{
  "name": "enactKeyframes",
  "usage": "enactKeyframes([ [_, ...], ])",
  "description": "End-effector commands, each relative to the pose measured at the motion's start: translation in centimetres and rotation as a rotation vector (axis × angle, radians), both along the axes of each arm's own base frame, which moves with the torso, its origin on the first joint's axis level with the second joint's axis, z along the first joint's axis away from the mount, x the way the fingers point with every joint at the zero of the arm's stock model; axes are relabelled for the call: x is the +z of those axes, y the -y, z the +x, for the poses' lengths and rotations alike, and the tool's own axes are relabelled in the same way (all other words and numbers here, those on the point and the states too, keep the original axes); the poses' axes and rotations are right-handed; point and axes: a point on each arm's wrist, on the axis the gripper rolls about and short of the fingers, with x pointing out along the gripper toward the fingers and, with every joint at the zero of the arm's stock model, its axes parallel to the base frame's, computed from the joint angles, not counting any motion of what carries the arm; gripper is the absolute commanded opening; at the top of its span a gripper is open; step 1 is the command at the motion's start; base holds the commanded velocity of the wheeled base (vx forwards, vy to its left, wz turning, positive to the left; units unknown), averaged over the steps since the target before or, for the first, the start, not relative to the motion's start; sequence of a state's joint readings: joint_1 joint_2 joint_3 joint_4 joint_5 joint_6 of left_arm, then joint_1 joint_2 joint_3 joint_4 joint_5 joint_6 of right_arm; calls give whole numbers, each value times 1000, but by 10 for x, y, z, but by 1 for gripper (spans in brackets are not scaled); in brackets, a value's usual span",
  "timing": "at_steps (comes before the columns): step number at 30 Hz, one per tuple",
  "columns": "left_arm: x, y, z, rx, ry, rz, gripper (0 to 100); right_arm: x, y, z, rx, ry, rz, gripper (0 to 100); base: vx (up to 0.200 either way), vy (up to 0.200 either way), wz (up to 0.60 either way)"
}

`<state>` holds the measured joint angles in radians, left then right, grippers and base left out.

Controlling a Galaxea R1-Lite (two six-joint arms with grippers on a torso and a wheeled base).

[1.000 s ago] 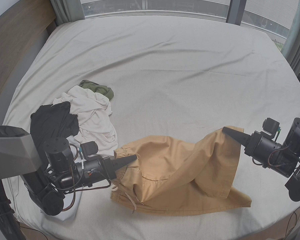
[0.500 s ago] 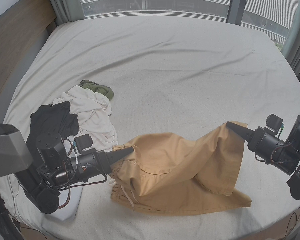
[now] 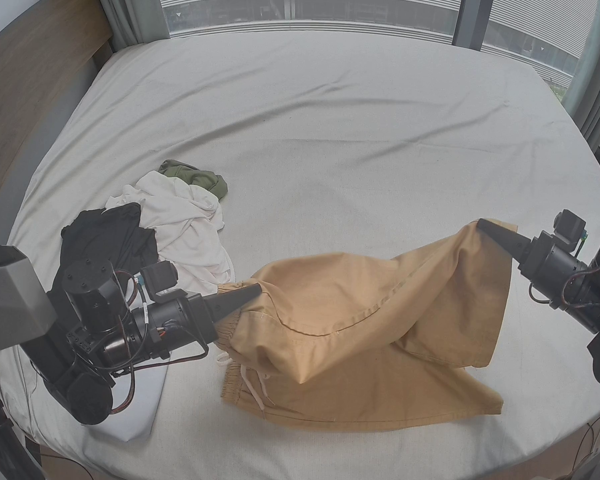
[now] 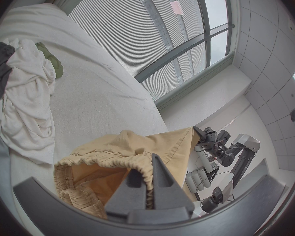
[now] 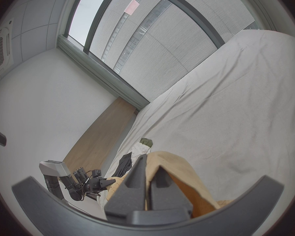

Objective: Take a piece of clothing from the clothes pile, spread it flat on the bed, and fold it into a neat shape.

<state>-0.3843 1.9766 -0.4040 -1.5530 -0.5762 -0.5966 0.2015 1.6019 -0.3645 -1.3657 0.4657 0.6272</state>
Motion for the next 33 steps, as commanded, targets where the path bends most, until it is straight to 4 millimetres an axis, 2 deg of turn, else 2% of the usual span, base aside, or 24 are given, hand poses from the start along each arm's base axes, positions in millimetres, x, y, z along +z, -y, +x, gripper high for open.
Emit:
enactKeyframes([
  [1,2,-4,1,12,11,-2,0,6,6,1,-21,24,7,0,0,0,0],
  [8,7,-10,1,28,49,9,0,10,13,3,-49,40,9,0,0,0,0],
  [22,31,-19,-7,9,128,-21,0,12,20,6,-75,48,10,0,0,0,0],
  [33,34,-30,1,55,161,-9,0,15,27,8,-95,64,9,0,0,0,0],
])
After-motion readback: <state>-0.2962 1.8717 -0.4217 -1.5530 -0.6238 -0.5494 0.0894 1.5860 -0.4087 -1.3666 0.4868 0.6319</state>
